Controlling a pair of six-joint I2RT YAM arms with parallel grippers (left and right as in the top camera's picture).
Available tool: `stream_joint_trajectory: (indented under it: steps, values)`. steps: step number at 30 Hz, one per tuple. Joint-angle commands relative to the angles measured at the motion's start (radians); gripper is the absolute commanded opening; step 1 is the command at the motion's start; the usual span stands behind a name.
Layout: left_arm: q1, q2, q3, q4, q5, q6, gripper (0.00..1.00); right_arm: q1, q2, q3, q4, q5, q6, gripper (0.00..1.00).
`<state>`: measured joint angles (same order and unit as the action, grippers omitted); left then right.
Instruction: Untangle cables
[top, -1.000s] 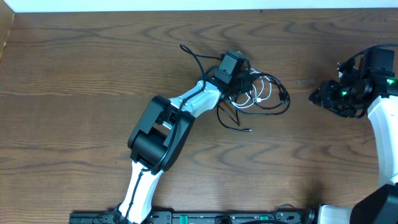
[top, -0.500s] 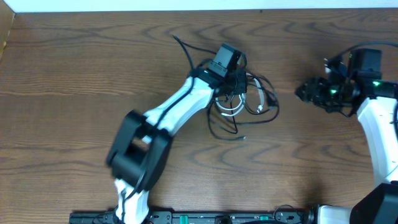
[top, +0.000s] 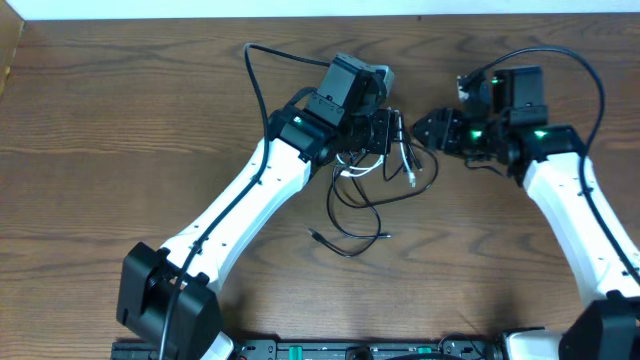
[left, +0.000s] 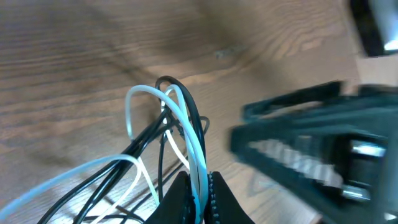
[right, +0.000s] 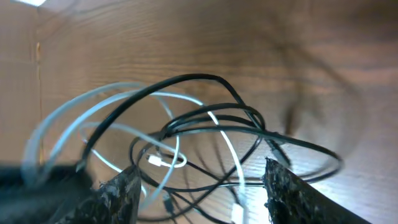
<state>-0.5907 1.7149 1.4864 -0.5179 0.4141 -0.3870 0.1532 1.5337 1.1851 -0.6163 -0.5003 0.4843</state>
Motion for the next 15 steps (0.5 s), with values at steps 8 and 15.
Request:
stream_joint_trajectory:
  steps: [8,15]
  values:
    - [0.007,-0.055,0.013,-0.002,0.074,0.009,0.07,0.058,0.161,-0.004,0.050,0.129,0.204,0.61]
    - [0.012,-0.067,0.013,-0.002,0.126,0.009,0.07,0.046,0.317,-0.004,0.105,0.154,0.234,0.61]
